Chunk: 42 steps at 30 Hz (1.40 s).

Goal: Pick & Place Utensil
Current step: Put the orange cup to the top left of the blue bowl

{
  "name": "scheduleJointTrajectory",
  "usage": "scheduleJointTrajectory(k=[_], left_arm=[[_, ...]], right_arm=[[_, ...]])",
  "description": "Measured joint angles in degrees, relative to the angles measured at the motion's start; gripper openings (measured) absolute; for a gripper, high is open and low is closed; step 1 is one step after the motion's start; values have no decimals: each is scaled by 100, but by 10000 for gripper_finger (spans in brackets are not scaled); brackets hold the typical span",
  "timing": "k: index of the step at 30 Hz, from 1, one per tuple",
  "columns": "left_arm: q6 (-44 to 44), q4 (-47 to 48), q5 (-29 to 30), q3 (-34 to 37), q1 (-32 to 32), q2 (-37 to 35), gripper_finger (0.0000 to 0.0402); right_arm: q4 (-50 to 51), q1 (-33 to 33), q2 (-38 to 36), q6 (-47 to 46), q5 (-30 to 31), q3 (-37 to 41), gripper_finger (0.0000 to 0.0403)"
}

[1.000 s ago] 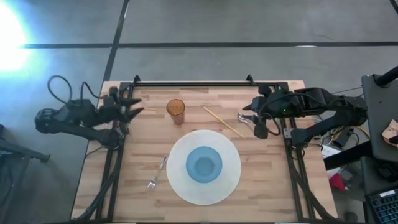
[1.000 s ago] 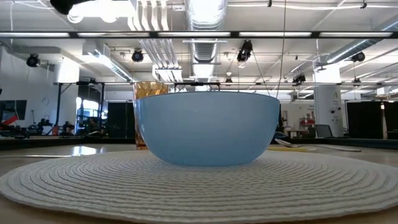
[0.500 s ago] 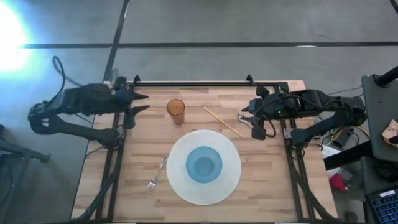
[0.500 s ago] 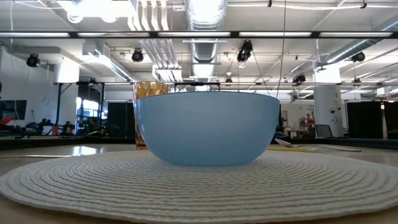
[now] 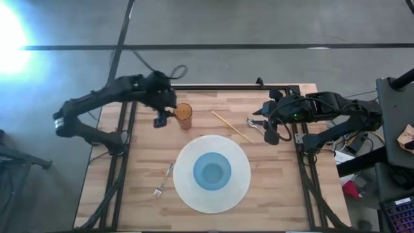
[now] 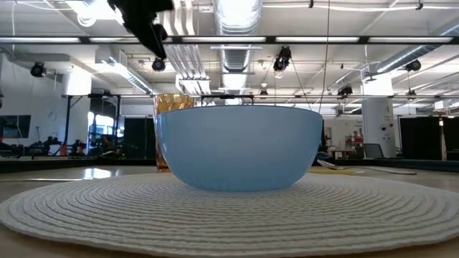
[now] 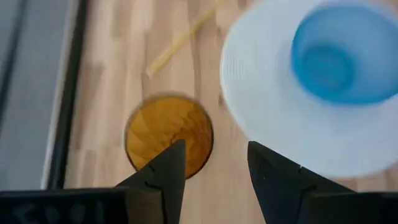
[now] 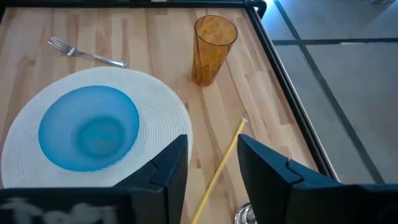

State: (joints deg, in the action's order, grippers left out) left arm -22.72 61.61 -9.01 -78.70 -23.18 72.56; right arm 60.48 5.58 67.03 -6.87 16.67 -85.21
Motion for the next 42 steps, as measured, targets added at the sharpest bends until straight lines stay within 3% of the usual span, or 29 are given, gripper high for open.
scheduleJointTrajectory(k=[16,42], left_arm=[[-477,291,-8,-362,-8,1092,165],[-324,618,-12,-352,17,1540,165]], right_arm=[[62,-1,-10,26,150,148,127],[60,-1,-10,-3,148,197,134]])
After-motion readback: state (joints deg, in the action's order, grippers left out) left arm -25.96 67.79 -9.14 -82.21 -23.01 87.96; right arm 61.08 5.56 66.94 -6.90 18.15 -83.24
